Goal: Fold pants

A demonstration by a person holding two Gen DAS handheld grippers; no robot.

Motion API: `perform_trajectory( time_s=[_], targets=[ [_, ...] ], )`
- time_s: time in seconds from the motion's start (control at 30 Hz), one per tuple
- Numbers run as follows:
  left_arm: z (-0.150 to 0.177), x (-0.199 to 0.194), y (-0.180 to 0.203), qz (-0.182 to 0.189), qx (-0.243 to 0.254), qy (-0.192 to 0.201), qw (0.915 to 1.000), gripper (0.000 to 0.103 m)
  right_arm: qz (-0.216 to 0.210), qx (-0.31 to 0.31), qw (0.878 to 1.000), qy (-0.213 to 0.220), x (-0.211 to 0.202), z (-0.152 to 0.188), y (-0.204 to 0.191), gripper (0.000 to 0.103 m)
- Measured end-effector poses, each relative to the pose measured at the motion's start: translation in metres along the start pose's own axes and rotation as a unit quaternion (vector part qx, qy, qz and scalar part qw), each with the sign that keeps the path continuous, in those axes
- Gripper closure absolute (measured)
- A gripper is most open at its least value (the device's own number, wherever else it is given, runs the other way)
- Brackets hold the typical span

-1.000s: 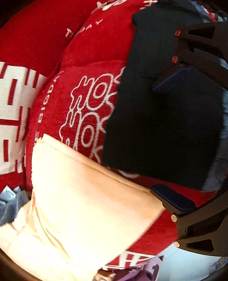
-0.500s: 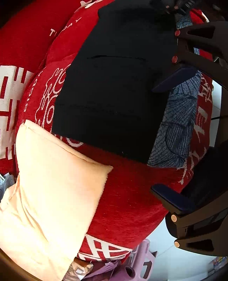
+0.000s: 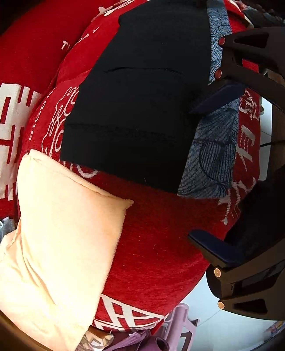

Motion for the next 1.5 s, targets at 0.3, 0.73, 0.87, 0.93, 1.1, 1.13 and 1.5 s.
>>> perform_trajectory(
  time_s=[0.3,0.73,0.87,0.93,1.1,1.13,1.5],
  targets=[
    [-0.005,-0.023,-0.017,-0.033,-0.008,0.018,0.9993,0.000,0.025,0.022,0.999,0.008,-0.022,0.008,0.001,0.000],
    [0.031,0.001,0.000,-0.005,-0.012,-0.043,0.9990,0.000,-0.015,-0.115,0.993,0.020,-0.017,0.011,-0.092,0.000],
    [0.018,-0.001,-0.032,-0.002,-0.061,-0.049,0.9969,0.000,-0.020,-0.048,0.998,0.021,-0.014,0.019,-0.039,0.000],
    [0.016,-0.005,-0.040,-0.006,-0.068,-0.046,0.9966,0.000,-0.019,-0.013,1.000,0.021,-0.011,0.022,-0.010,0.000],
    [0.019,-0.023,-0.032,-0.026,-0.051,-0.025,0.9980,0.000,0.010,0.060,0.998,0.006,-0.012,0.037,0.052,0.000],
    [0.022,-0.028,-0.024,-0.019,-0.044,-0.024,0.9986,0.000,0.019,0.069,0.997,0.003,-0.012,0.038,0.060,0.000],
    [0.058,-0.037,0.164,0.041,0.110,-0.040,0.9923,0.000,-0.038,0.003,0.999,0.027,-0.016,0.001,-0.008,0.000]
  ],
)
Point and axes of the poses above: each gripper's, at about its wrist camera, not at the fingertips, and x roughly the way its jaws point, y to its right, z to its underside, the point moved 9 cm from there along x, roughly the way its jaws point, and after that the axes turned 14 degrees about -x, right-handed, at the moved point
